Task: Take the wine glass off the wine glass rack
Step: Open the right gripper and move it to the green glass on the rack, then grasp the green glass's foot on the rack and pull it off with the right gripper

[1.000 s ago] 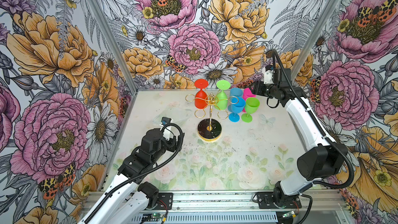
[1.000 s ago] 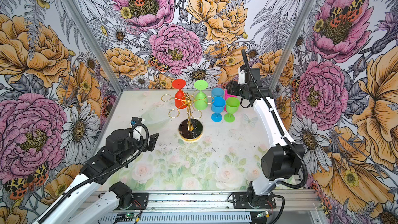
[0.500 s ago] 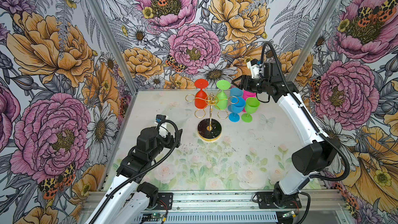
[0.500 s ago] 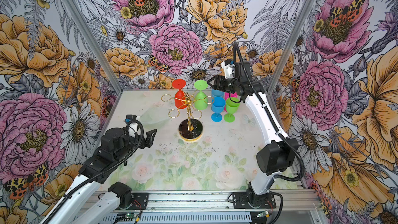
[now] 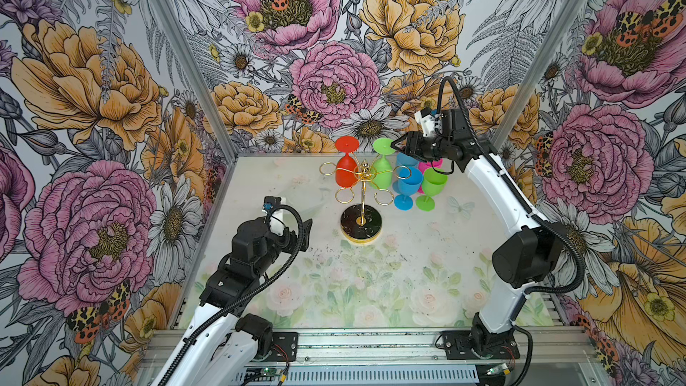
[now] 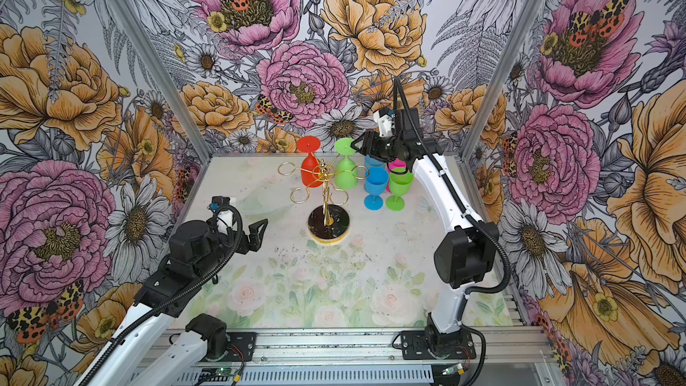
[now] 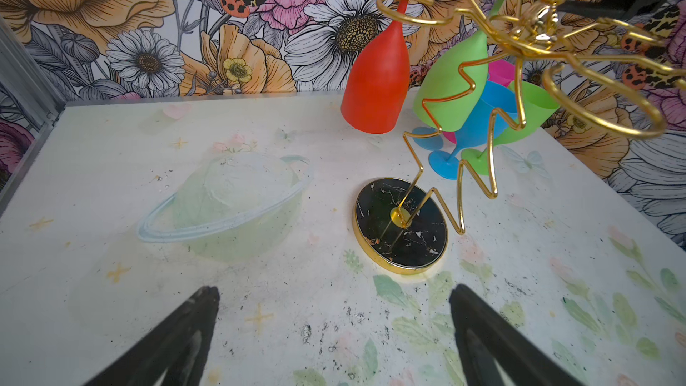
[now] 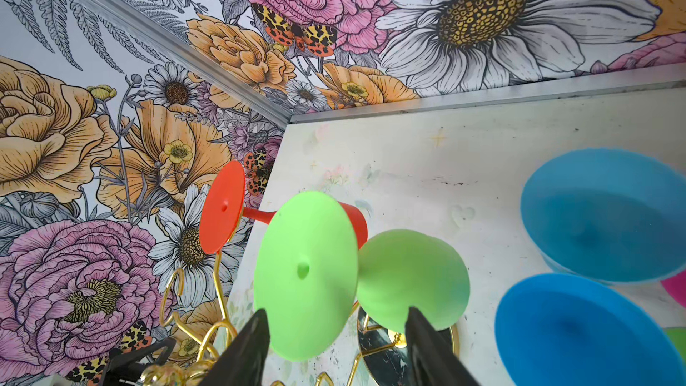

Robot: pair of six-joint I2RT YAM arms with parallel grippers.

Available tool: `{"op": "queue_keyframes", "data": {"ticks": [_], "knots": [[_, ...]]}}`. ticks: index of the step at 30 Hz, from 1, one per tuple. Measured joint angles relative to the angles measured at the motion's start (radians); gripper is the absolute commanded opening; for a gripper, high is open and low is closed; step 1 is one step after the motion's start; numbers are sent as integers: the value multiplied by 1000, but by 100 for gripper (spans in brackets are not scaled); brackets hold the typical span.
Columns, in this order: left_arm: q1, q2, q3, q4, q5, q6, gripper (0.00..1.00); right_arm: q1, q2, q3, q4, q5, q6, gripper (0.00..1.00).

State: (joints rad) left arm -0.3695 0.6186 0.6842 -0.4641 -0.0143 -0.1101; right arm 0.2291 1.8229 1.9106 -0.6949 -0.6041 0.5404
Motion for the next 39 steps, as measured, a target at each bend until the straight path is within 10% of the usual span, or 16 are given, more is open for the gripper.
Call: {"op": "queue_keyframes", "data": {"ticks": [21, 39], "knots": [[10, -2, -5, 5, 8, -2, 99, 6, 51, 13, 53, -42, 63, 16], [16, -2, -6, 5, 9, -8, 99, 6, 51, 37, 106, -102, 94, 3]]}}
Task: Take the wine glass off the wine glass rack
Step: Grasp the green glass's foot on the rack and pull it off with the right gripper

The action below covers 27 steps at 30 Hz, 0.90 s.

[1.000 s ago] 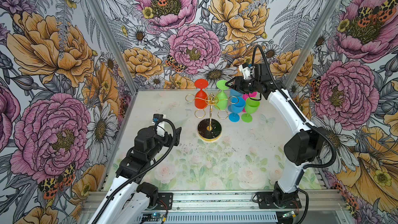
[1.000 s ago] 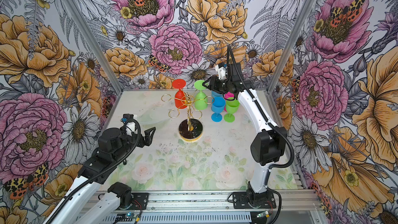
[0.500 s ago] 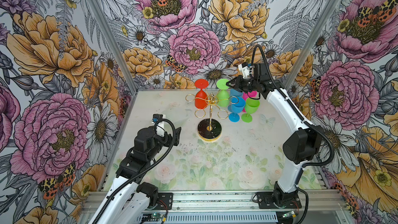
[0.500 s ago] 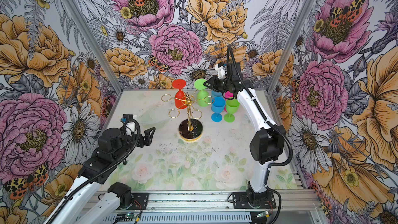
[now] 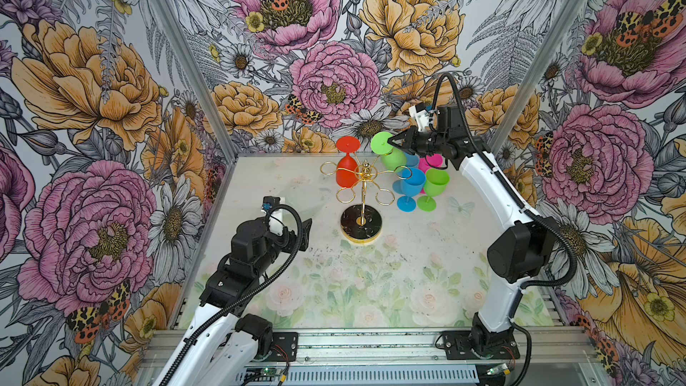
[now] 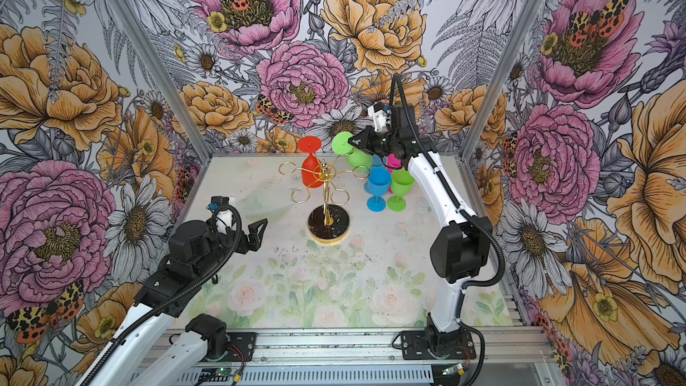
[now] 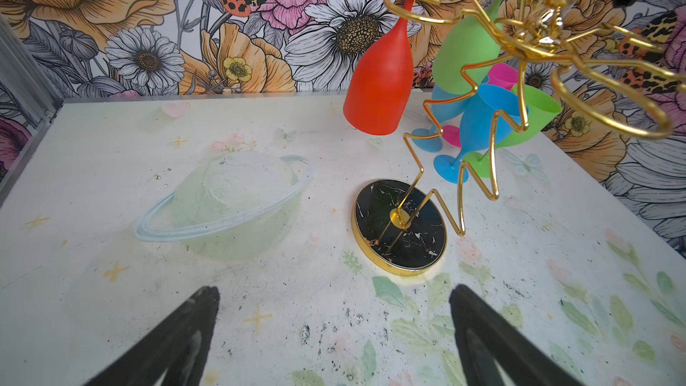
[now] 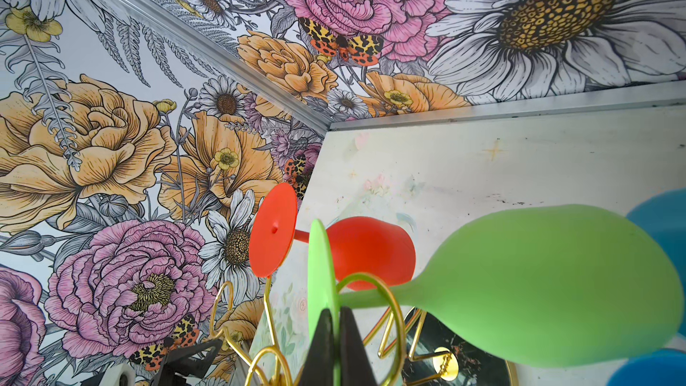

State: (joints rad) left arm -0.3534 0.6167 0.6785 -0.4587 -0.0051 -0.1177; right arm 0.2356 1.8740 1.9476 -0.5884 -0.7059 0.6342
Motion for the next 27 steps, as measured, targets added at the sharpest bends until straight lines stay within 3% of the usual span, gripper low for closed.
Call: {"op": "queue_keyframes", "data": {"ticks": [27], "knots": [[5, 0, 0, 0, 15, 0, 99, 17, -42, -16, -6, -52, 6, 0]]}}
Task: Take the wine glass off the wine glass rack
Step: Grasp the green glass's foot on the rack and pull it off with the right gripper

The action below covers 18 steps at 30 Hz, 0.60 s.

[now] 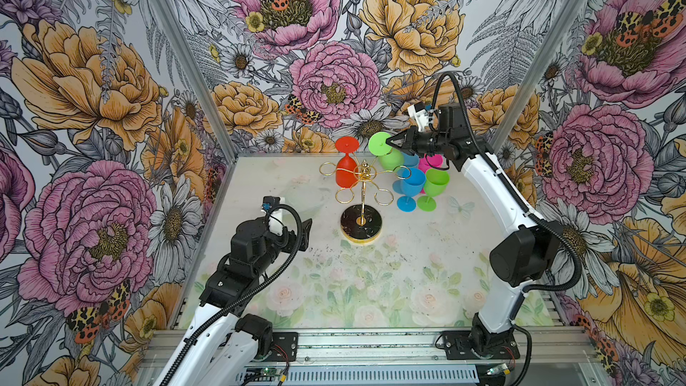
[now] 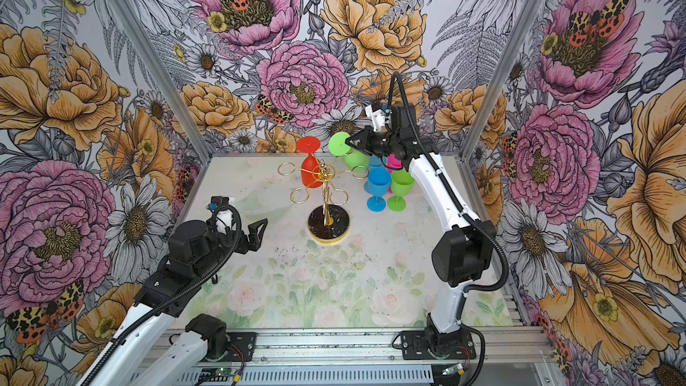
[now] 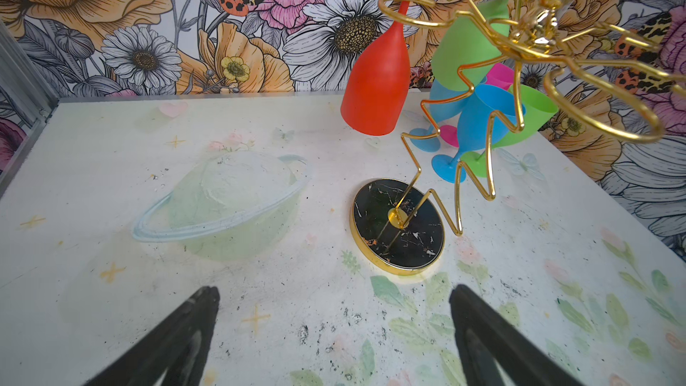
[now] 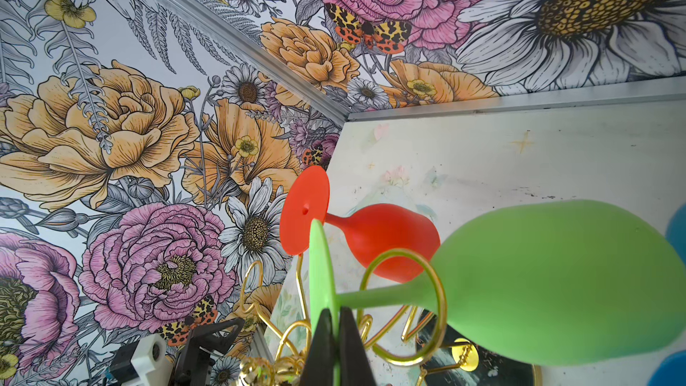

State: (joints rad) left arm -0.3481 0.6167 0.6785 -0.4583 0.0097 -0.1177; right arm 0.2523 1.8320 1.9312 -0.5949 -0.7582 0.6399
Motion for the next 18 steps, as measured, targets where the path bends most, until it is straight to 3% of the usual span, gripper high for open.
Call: {"op": "queue_keyframes", "data": {"ticks": [18], "knots": [[6, -1, -1, 0, 4, 0, 99, 12, -46, -88, -5, -38, 0, 0]]}}
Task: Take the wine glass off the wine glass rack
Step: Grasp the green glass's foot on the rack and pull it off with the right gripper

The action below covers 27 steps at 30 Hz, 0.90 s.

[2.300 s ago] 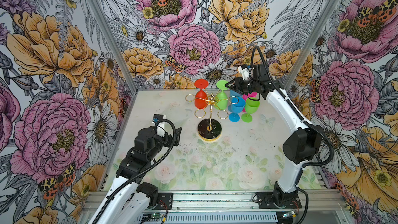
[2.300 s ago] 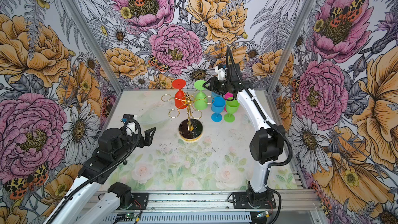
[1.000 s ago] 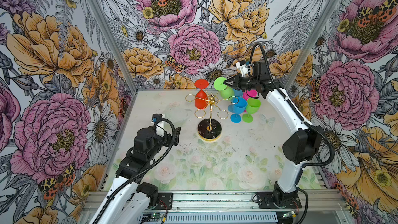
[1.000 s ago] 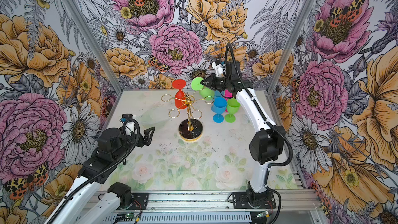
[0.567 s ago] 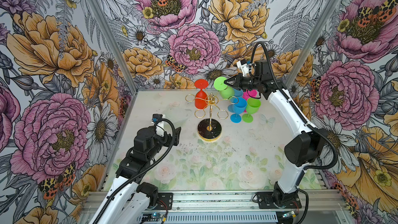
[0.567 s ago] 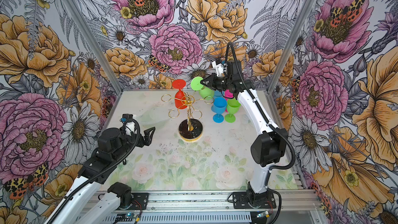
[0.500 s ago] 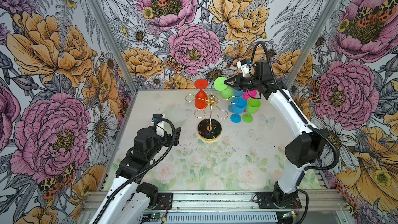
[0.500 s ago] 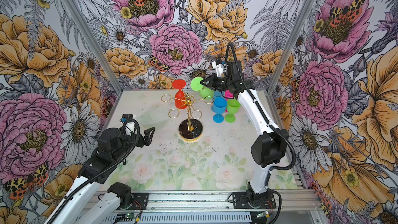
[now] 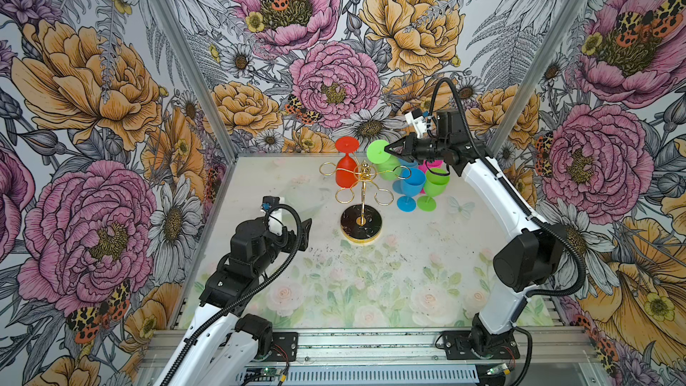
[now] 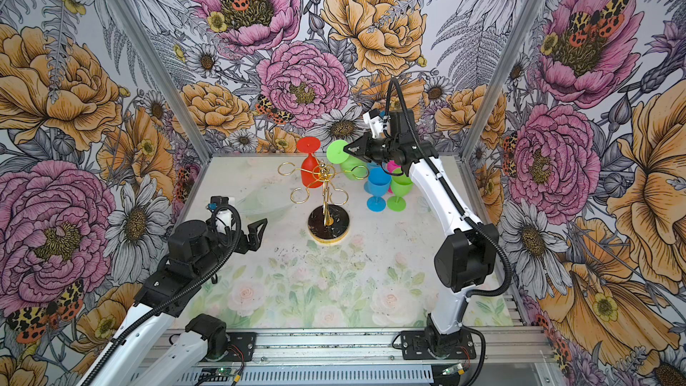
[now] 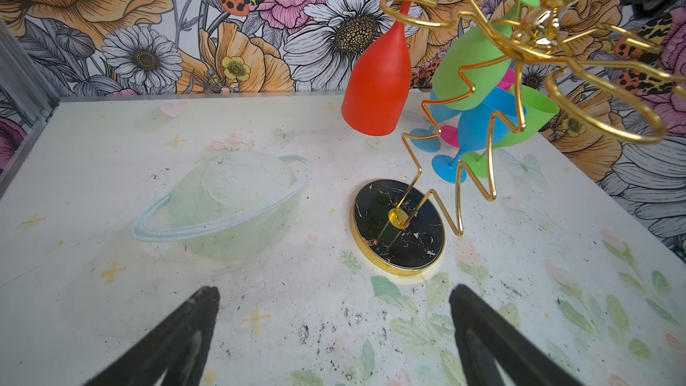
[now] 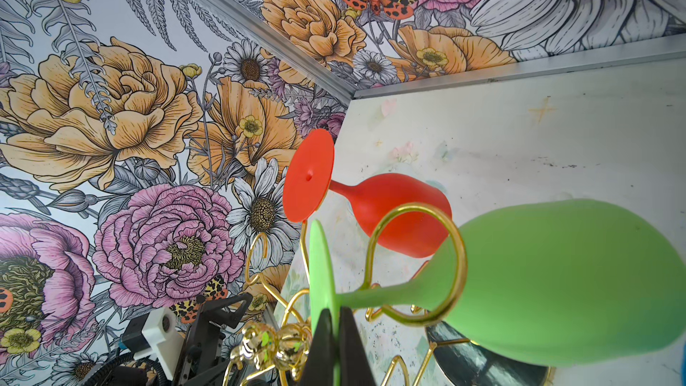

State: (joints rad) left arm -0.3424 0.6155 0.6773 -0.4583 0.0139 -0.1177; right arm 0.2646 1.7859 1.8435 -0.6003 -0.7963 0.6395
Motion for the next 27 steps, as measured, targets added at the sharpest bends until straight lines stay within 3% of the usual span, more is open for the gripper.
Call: {"op": "queue_keyframes", "data": {"ticks": [15, 27], "knots": [[0, -1, -2, 0, 37, 0, 99, 5, -127, -73, -1, -12, -4, 0], [1, 3, -2, 25, 226, -13, 98, -29, -245, -166, -1, 30, -26, 0]]}}
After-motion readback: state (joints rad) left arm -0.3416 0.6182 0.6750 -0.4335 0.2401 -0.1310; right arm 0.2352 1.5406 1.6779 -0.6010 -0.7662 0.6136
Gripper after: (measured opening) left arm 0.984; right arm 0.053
